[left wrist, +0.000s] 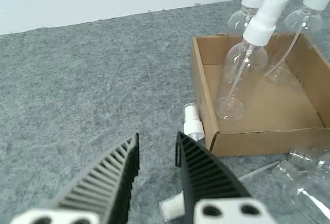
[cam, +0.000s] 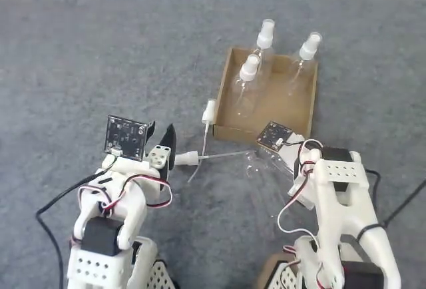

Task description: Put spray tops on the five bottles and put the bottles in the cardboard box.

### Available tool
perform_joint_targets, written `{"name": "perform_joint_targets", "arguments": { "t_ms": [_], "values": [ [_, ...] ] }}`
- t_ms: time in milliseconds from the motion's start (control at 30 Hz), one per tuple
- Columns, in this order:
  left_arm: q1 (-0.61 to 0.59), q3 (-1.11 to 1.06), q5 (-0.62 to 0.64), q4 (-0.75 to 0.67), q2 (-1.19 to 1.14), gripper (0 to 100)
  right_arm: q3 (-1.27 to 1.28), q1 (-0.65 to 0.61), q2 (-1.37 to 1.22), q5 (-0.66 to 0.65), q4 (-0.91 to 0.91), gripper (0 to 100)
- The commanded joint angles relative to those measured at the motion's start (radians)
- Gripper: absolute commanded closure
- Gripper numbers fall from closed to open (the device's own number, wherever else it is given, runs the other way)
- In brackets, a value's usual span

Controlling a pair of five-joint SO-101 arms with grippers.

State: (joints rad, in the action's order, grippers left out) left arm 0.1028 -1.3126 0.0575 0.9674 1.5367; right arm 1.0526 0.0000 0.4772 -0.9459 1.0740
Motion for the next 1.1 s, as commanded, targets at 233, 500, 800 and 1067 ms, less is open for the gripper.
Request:
{"name": "perform_joint_targets", "arguments": {
  "t_ms": [233,500,800,1067],
  "values": [
    [-0.005,0.008,-0.005,-0.023,0.018,90,0.011,0.088,-0.001,-0.012,0.007,78.8],
    [-0.005,0.008,-0.005,-0.023,0.018,90,0.008,0.179,0.008,-0.014,0.001,78.6],
    [-0.005,0.008,-0.005,-0.023,0.018,90,-0.084,0.079,0.01,0.046,0.045,77.8],
    [-0.005,0.008,-0.005,-0.023,0.018,90,-0.256,-0.038,0.01,0.054,0.259,61.2]
  ]
}}
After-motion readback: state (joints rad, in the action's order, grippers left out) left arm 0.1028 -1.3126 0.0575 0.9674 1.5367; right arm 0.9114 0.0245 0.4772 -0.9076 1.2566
